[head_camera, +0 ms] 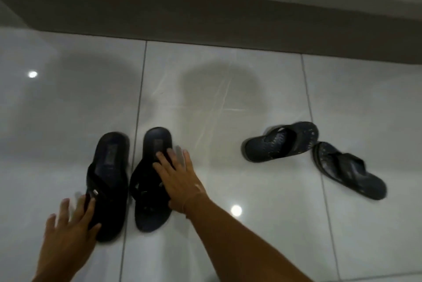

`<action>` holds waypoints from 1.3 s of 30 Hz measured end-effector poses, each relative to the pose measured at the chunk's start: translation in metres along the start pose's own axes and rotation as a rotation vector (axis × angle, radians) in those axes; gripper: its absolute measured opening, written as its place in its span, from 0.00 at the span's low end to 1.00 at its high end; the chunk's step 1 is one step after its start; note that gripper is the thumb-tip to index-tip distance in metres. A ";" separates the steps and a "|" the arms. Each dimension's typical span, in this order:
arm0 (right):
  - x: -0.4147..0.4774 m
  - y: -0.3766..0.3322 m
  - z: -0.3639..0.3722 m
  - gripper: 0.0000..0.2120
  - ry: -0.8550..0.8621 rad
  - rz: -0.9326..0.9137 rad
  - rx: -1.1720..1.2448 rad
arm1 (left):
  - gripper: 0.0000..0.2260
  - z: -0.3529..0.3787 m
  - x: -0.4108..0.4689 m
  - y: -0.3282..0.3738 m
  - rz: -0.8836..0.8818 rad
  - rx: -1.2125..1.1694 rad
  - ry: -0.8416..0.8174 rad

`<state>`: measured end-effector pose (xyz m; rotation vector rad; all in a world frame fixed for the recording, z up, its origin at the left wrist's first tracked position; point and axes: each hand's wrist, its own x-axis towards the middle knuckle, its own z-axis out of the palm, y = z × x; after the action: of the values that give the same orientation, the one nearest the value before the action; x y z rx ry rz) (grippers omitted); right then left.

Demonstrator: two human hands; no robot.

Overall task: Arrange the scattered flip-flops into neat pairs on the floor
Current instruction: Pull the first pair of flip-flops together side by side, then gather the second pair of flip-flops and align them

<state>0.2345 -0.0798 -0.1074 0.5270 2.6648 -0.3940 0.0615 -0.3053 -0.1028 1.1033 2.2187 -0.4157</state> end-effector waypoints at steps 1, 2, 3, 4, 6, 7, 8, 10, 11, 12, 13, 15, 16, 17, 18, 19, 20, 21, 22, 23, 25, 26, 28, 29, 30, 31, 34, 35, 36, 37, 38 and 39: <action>-0.027 0.001 0.000 0.50 -0.002 0.016 0.043 | 0.29 -0.011 -0.009 0.005 -0.020 -0.020 -0.021; -0.060 0.007 0.000 0.51 -0.009 0.038 0.087 | 0.28 -0.024 -0.017 0.014 -0.039 -0.052 -0.038; -0.095 0.016 0.000 0.51 -0.018 0.073 0.115 | 0.27 -0.037 -0.026 0.026 -0.045 -0.061 -0.039; -0.129 0.028 0.002 0.51 -0.029 0.120 0.130 | 0.27 -0.046 -0.034 0.038 -0.023 -0.048 -0.020; -0.196 0.062 0.001 0.50 -0.026 0.285 0.144 | 0.29 -0.074 -0.042 0.076 0.077 0.003 0.029; -0.225 0.082 -0.001 0.48 -0.012 0.405 0.158 | 0.28 -0.089 -0.043 0.099 0.141 0.048 0.055; -0.250 0.104 -0.005 0.46 0.011 0.521 0.178 | 0.27 -0.102 -0.043 0.125 0.219 0.104 0.080; -0.289 0.150 -0.010 0.43 -0.010 0.704 0.258 | 0.26 -0.113 -0.036 0.172 0.325 0.105 0.147; -0.304 0.174 -0.013 0.40 -0.047 0.795 0.327 | 0.26 -0.114 -0.031 0.198 0.369 0.107 0.162; -0.318 0.195 -0.013 0.38 -0.081 0.895 0.416 | 0.26 -0.110 -0.023 0.223 0.407 0.112 0.138; -0.326 0.216 -0.012 0.37 -0.051 0.981 0.519 | 0.27 -0.109 -0.013 0.249 0.449 0.107 0.119; -0.330 0.258 -0.004 0.36 0.067 1.085 0.644 | 0.28 -0.104 0.014 0.303 0.530 0.092 0.136; -0.328 0.282 0.002 0.35 0.135 1.116 0.693 | 0.29 -0.102 0.031 0.332 0.574 0.093 0.167; -0.323 0.303 0.009 0.34 0.190 1.134 0.721 | 0.31 -0.102 0.046 0.355 0.612 0.120 0.194; -0.317 0.325 0.013 0.33 0.228 1.147 0.707 | 0.32 -0.104 0.062 0.376 0.649 0.173 0.212; -0.311 0.343 0.017 0.32 0.231 1.166 0.668 | 0.33 -0.107 0.077 0.394 0.683 0.227 0.219; -0.305 0.360 0.026 0.31 0.203 1.184 0.644 | 0.33 -0.104 0.092 0.411 0.707 0.274 0.213; -0.297 0.374 0.036 0.30 0.165 1.184 0.643 | 0.32 -0.100 0.108 0.422 0.723 0.303 0.197; -0.291 0.384 0.043 0.30 0.136 1.179 0.683 | 0.31 -0.094 0.121 0.429 0.729 0.310 0.162; -0.287 0.386 0.053 0.30 0.131 1.168 0.729 | 0.31 -0.088 0.132 0.431 0.724 0.303 0.118; -0.286 0.377 0.068 0.31 0.183 1.115 0.781 | 0.35 -0.075 0.139 0.423 0.700 0.306 0.089; -0.291 0.371 0.073 0.31 0.214 1.110 0.761 | 0.36 -0.070 0.137 0.418 0.691 0.307 0.115; -0.299 0.359 0.077 0.31 0.219 1.144 0.699 | 0.34 -0.064 0.123 0.413 0.704 0.259 0.213; -0.302 0.351 0.076 0.32 0.222 1.197 0.719 | 0.31 -0.061 0.113 0.413 0.701 0.224 0.244; -0.299 0.341 0.074 0.34 0.233 1.262 0.778 | 0.29 -0.059 0.105 0.411 0.683 0.213 0.259; -0.293 0.330 0.070 0.36 0.242 1.340 0.858 | 0.27 -0.055 0.097 0.410 0.648 0.227 0.248; -0.267 0.302 0.061 0.38 0.299 1.568 1.073 | 0.29 -0.033 0.073 0.402 0.557 0.266 0.201; -0.256 0.294 0.057 0.38 0.305 1.612 1.146 | 0.29 -0.025 0.064 0.399 0.539 0.260 0.200; -0.244 0.287 0.053 0.38 0.306 1.639 1.230 | 0.29 -0.018 0.056 0.398 0.537 0.248 0.200; -0.234 0.279 0.048 0.36 0.328 1.644 1.333 | 0.29 -0.010 0.048 0.397 0.551 0.222 0.202; -0.223 0.273 0.043 0.33 0.376 1.632 1.472 | 0.30 -0.005 0.043 0.396 0.568 0.196 0.209; -0.213 0.266 0.039 0.30 0.436 1.622 1.634 | 0.30 -0.001 0.043 0.395 0.580 0.179 0.224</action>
<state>0.5389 0.0791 -0.1025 2.8264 0.6571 -1.7283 0.3567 -0.0413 -0.1320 1.8907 1.9408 -0.2470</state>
